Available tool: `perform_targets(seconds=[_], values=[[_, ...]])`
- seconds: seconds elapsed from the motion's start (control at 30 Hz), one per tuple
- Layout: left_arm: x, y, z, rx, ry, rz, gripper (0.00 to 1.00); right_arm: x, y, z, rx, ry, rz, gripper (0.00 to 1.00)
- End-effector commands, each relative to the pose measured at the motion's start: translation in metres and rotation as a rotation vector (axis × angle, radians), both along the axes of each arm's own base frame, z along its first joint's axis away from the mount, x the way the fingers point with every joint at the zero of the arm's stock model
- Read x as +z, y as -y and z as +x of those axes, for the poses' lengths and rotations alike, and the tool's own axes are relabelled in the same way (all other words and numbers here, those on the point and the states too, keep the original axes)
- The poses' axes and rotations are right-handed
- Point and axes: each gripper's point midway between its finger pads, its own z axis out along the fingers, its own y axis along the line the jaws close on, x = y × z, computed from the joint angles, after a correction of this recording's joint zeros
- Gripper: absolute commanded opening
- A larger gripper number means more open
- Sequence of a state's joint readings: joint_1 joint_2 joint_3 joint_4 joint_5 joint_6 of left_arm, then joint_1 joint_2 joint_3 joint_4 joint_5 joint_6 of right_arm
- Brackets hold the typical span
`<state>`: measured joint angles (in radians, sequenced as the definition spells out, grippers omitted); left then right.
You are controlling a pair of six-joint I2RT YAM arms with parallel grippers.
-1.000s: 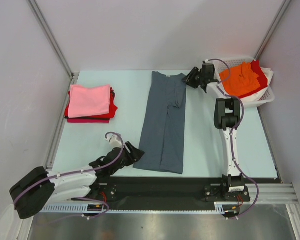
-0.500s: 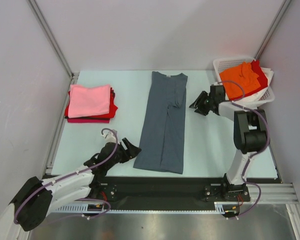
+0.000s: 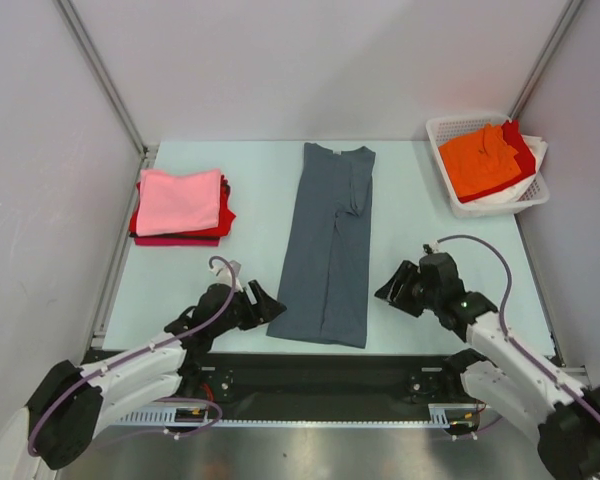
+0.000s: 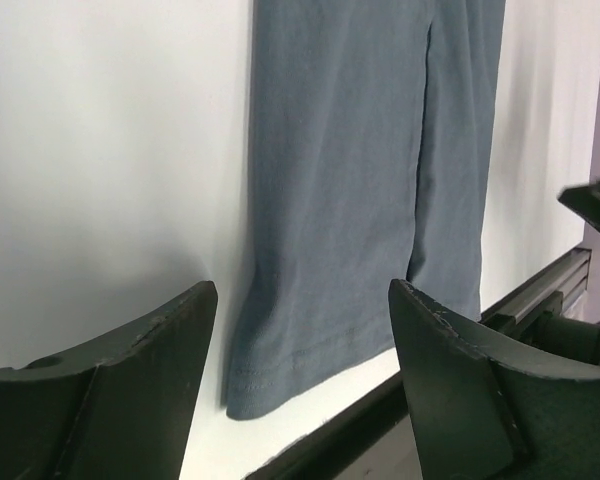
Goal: Fold and stack the t-shirts
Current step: Fold the tshirt
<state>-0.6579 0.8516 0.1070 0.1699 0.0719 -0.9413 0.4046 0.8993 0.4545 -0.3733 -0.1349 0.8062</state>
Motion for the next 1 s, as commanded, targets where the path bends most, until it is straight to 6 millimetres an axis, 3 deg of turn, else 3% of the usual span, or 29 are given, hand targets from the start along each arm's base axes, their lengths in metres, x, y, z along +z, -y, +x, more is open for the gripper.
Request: perform_targets(seconds=[0.0, 0.17, 0.27, 0.43, 0.7, 0.83, 0.9, 0.97], values=[[-0.035, -0.021, -0.027, -0.037, -0.106, 0.123, 0.77, -0.004, -0.009, -0.034, -0.020, -0.063, 0.059, 0.56], [-0.037, -0.036, -0.037, -0.038, -0.139, 0.201, 0.77, -0.022, -0.031, -0.069, 0.084, -0.181, 0.009, 0.52], [-0.036, -0.034, -0.043, -0.052, -0.147, 0.174, 0.76, -0.029, -0.038, -0.077, 0.096, -0.190, -0.032, 0.49], [-0.041, -0.035, -0.049, -0.054, -0.181, 0.172, 0.74, -0.037, -0.040, -0.078, 0.074, -0.208, -0.045, 0.42], [-0.043, -0.031, -0.052, -0.070, -0.195, 0.159, 0.73, -0.058, -0.044, -0.089, 0.103, -0.266, -0.050, 0.39], [-0.046, -0.031, -0.055, -0.080, -0.215, 0.164, 0.72, -0.059, -0.052, -0.092, 0.129, -0.271, -0.025, 0.37], [-0.047, -0.032, -0.055, -0.078, -0.217, 0.168, 0.72, -0.061, -0.053, -0.091, 0.126, -0.271, -0.032, 0.32], [-0.048, -0.032, -0.057, -0.083, -0.222, 0.166, 0.71, -0.062, -0.052, -0.092, 0.128, -0.283, -0.045, 0.19]])
